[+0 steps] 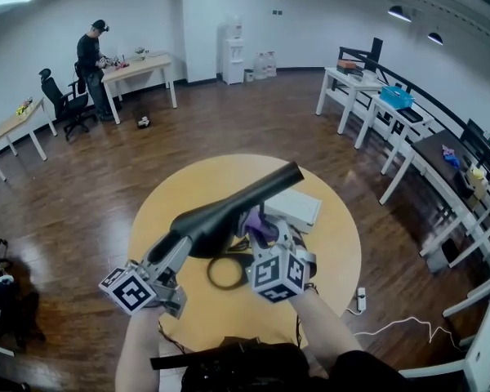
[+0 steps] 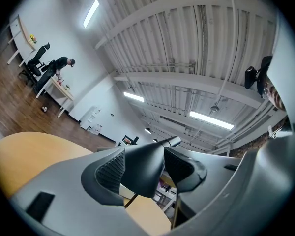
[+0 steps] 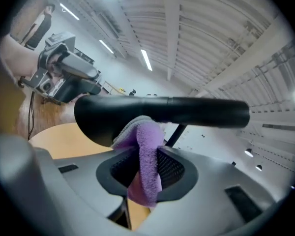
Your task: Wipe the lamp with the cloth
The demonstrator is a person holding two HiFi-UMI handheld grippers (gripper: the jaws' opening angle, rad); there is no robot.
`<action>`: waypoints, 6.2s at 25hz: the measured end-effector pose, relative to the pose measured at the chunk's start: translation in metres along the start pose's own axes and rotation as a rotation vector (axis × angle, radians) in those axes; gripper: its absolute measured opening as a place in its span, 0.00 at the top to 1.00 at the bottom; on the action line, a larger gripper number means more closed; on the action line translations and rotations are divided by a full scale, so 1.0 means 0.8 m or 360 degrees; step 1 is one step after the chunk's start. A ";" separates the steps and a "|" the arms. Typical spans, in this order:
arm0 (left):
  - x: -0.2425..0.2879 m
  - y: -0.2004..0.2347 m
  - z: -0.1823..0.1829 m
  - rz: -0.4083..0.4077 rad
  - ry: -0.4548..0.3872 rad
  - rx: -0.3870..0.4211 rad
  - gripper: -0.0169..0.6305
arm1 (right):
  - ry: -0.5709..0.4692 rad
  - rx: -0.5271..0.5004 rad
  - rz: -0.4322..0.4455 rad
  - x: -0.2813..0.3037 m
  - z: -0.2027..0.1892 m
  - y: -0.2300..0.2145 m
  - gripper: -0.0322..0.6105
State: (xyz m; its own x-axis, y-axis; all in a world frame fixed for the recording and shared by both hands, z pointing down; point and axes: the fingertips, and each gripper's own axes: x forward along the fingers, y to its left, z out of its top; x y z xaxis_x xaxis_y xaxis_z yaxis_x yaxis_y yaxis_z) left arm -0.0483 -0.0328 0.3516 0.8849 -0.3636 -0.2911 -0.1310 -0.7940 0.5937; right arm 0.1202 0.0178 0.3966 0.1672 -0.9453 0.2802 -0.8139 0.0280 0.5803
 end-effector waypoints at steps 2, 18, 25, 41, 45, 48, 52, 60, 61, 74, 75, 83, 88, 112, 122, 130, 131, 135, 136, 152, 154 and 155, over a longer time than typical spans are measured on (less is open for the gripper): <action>-0.003 0.000 -0.001 -0.0009 0.0003 -0.0010 0.61 | 0.0082 0.0062 0.0048 0.016 -0.029 0.022 0.80; -0.007 -0.004 0.005 -0.0118 0.0039 -0.0001 0.61 | 0.0620 0.0634 0.0185 0.076 -0.263 0.140 0.80; -0.009 -0.010 0.004 -0.0120 0.0070 0.0018 0.61 | 0.0774 0.0526 0.0279 0.078 -0.311 0.166 0.80; -0.008 0.001 0.005 -0.0116 0.0047 0.0032 0.61 | 0.0792 0.0233 0.0645 0.052 -0.311 0.245 0.80; -0.004 0.009 0.008 -0.0105 0.0047 0.0075 0.61 | 0.0496 0.0506 0.0562 0.016 -0.260 0.191 0.80; -0.006 0.022 0.014 -0.0092 0.0033 0.0074 0.61 | 0.0215 0.0531 0.0458 -0.018 -0.178 0.108 0.81; -0.012 0.051 0.011 -0.0022 0.0030 0.0097 0.61 | -0.0098 0.0428 0.0327 -0.062 -0.056 0.022 0.80; 0.002 0.049 -0.008 -0.0033 0.0048 0.0052 0.61 | -0.0476 0.0233 -0.0266 -0.122 0.058 -0.111 0.80; 0.002 0.048 -0.009 -0.0028 0.0041 0.0053 0.61 | -0.0457 0.0183 -0.0324 -0.121 0.060 -0.114 0.80; -0.016 0.021 -0.038 0.0085 0.0011 0.0026 0.61 | -0.0648 -0.0005 -0.0102 -0.056 0.047 0.005 0.80; -0.022 0.018 -0.038 0.0101 0.0006 0.0023 0.61 | -0.0660 -0.0062 -0.0048 -0.056 0.048 0.017 0.80; -0.056 0.004 -0.042 0.0283 -0.0081 0.0049 0.61 | -0.0692 -0.0445 0.0268 -0.066 0.025 0.097 0.80; -0.071 -0.009 -0.033 0.0362 -0.0074 0.0142 0.61 | -0.0773 -0.0237 0.0264 -0.083 0.049 0.053 0.80; -0.060 0.092 0.053 -0.0123 0.0204 0.0132 0.62 | 0.0006 -0.0447 -0.0502 -0.055 0.106 0.022 0.80; -0.029 0.130 0.045 -0.0439 0.0453 0.0038 0.62 | 0.0308 -0.0408 -0.0361 -0.041 0.091 0.108 0.80; 0.002 0.115 0.038 -0.0516 0.0453 0.0032 0.62 | 0.0151 -0.0436 -0.0205 -0.050 0.103 0.160 0.80; 0.008 0.118 0.043 -0.0527 0.0439 0.0018 0.62 | 0.0132 -0.0452 -0.0197 -0.046 0.109 0.163 0.80; 0.039 0.116 0.041 -0.0660 0.0513 -0.0083 0.62 | 0.0138 -0.0427 -0.0201 -0.041 0.116 0.172 0.80; 0.048 0.115 0.040 -0.0721 0.0546 -0.0102 0.62 | 0.0162 -0.0416 -0.0219 -0.041 0.116 0.172 0.80; 0.104 0.147 0.059 -0.1391 0.0922 -0.0252 0.62 | 0.0969 -0.0003 -0.0959 -0.007 0.106 -0.052 0.80; 0.104 0.152 0.060 -0.1415 0.0947 -0.0260 0.62 | 0.1025 0.0052 -0.0942 -0.005 0.103 -0.051 0.80; 0.104 0.156 0.061 -0.1419 0.0961 -0.0265 0.61 | 0.1040 0.0096 -0.0926 -0.004 0.100 -0.045 0.80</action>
State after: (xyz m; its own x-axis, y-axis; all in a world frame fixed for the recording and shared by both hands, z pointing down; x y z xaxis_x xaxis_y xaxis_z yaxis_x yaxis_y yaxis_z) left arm -0.0130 -0.1859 0.3652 0.7110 0.6460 -0.2778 0.6890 -0.5609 0.4590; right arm 0.1040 -0.0061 0.3135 0.8350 -0.4285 0.3451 -0.5254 -0.4350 0.7312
